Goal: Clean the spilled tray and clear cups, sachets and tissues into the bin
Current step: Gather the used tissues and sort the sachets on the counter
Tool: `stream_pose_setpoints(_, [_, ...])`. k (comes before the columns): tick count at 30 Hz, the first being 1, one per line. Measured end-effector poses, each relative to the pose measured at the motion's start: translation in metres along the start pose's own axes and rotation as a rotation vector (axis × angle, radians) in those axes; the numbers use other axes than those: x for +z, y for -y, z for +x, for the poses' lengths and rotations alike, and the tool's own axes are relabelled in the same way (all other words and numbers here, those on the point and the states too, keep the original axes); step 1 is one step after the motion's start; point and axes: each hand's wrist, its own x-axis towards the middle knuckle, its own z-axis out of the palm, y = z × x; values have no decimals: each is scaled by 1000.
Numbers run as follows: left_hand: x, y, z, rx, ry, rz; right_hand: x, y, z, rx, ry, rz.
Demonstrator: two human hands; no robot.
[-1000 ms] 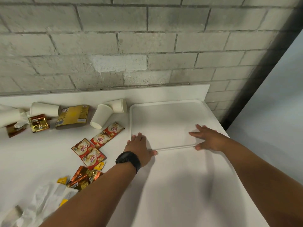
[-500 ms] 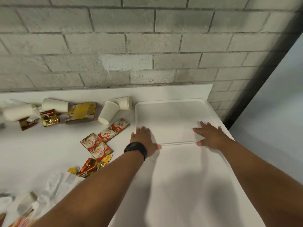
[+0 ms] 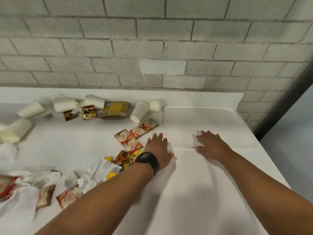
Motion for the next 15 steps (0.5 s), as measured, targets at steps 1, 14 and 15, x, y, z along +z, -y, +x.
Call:
stream_pose_setpoints(1, [-3,7,-9,-3,-10,4,3,12,0,-27,1,41])
stream_pose_setpoints(14, [-22,102,-92,-140,-106,-100,39,150,-23,-199,-66,428])
stream_pose_setpoints(15, [-26,111,-98,-152,-108,-111,39,160,-26,-203,-69,423])
